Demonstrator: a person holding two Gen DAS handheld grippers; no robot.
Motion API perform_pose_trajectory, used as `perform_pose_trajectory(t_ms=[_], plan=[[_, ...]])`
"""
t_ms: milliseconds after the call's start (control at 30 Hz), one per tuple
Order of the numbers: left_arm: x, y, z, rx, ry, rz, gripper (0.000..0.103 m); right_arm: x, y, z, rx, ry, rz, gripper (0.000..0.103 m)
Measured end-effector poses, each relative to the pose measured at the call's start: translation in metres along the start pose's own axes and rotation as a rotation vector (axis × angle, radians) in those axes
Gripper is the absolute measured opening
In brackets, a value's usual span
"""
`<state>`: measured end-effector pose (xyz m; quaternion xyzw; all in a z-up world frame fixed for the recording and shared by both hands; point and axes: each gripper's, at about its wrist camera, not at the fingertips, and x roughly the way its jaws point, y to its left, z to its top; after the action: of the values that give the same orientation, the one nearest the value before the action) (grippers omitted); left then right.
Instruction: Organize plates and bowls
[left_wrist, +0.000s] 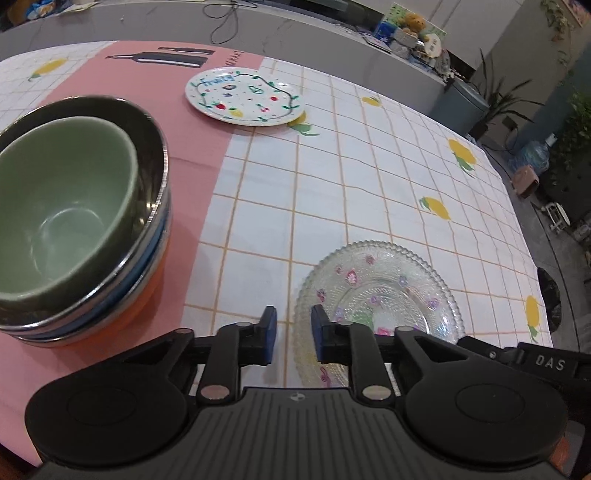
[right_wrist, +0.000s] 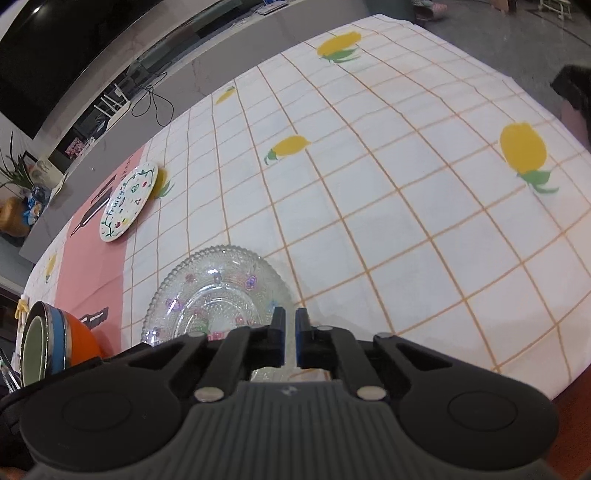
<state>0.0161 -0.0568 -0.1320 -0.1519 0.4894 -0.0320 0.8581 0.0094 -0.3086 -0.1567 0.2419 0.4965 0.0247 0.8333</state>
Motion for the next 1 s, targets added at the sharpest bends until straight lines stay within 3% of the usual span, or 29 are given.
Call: perform_pose_trajectory(t_ms=[300, 500, 733, 1000], plan=[[-0.003, -0.009, 0.000, 0.044, 0.019, 0.031, 0.008, -0.003, 0.006, -0.001, -0.035, 0.036, -0.015, 0.000], [0.001, -0.003, 0.001, 0.006, 0.032, 0.023, 0.023, -0.002, 0.008, 0.000, -0.048, 0.046, -0.024, 0.000], [0.007, 0.001, 0.002, -0.029, 0.065, -0.025, 0.023, 0.005, -0.003, 0.000, 0.034, 0.089, 0.012, 0.015], [0.006, -0.004, 0.000, -0.015, 0.074, -0.028, 0.020, 0.004, -0.005, -0.001, 0.062, 0.109, 0.021, 0.012]])
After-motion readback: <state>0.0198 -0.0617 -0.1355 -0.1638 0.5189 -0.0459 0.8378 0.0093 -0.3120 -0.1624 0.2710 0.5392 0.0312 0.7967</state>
